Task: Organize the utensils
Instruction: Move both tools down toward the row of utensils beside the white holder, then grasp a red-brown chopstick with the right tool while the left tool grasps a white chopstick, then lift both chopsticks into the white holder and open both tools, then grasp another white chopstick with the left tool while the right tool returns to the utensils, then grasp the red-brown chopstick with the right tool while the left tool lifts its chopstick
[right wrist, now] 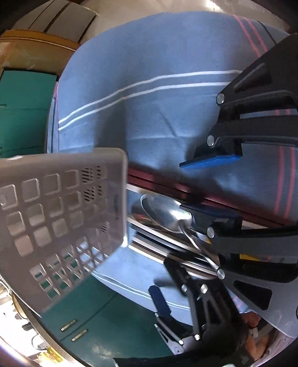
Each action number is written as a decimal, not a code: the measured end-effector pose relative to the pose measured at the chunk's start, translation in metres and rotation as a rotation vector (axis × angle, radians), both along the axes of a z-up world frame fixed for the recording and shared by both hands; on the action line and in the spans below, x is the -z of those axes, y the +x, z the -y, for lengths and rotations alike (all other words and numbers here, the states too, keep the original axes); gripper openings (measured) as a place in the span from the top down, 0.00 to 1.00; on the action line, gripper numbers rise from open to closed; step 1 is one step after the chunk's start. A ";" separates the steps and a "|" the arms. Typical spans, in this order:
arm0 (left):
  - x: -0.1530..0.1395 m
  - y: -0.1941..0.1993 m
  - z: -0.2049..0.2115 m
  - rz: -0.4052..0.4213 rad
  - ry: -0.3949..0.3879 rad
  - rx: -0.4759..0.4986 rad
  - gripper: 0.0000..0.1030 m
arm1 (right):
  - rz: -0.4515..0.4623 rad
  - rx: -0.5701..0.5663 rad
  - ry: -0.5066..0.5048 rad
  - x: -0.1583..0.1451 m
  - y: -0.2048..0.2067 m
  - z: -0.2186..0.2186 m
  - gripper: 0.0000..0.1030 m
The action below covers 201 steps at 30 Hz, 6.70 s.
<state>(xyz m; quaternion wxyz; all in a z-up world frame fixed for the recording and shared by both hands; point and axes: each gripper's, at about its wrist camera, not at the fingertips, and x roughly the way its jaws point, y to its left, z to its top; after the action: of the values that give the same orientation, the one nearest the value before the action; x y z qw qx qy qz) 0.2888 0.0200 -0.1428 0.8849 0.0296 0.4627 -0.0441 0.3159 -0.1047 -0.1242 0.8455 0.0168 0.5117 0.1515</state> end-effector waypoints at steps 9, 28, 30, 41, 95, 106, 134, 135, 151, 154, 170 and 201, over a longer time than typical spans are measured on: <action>0.001 0.020 -0.005 -0.012 0.004 -0.015 0.28 | -0.040 0.045 -0.082 -0.004 0.002 0.020 0.70; 0.003 0.039 0.003 -0.034 0.028 -0.027 0.25 | -0.061 0.138 -0.005 -0.009 0.027 0.059 0.69; 0.002 0.038 0.004 -0.032 0.029 -0.027 0.24 | -0.053 0.135 -0.009 -0.009 0.029 0.059 0.68; 0.004 0.045 0.002 -0.028 0.036 -0.044 0.24 | -0.053 0.142 -0.130 -0.002 0.044 0.048 0.65; -0.295 -0.026 -0.122 0.779 -0.617 -0.279 0.94 | 0.678 0.019 0.319 -0.325 -0.023 0.091 0.93; -0.242 0.018 -0.070 0.682 -0.473 -0.270 0.94 | 0.592 0.076 0.201 -0.257 0.015 0.064 0.93; -0.091 -0.010 -0.036 0.247 -0.217 -0.119 0.71 | 0.310 0.329 0.217 -0.111 -0.050 0.151 0.53; -0.077 -0.008 -0.027 0.199 -0.203 -0.088 0.71 | 0.249 0.325 0.183 -0.093 -0.044 0.145 0.53; -0.004 -0.004 0.037 -0.013 -0.118 0.071 0.76 | 0.022 0.166 0.072 -0.012 -0.032 0.072 0.53; -0.006 -0.006 0.032 -0.018 -0.155 0.049 0.76 | 0.011 0.169 0.070 -0.007 -0.033 0.072 0.53; -0.018 -0.003 -0.002 -0.012 -0.166 -0.053 0.68 | -0.014 0.157 0.060 0.004 -0.032 0.065 0.52; -0.012 0.044 0.008 -0.016 -0.034 -0.071 0.91 | 0.066 0.139 -0.176 0.009 0.026 0.018 0.88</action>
<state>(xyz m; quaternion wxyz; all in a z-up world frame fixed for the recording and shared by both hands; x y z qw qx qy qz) 0.3330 0.0120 -0.1313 0.8825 -0.0020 0.4698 -0.0207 0.3418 -0.1224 -0.1333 0.8685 -0.0271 0.4926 0.0473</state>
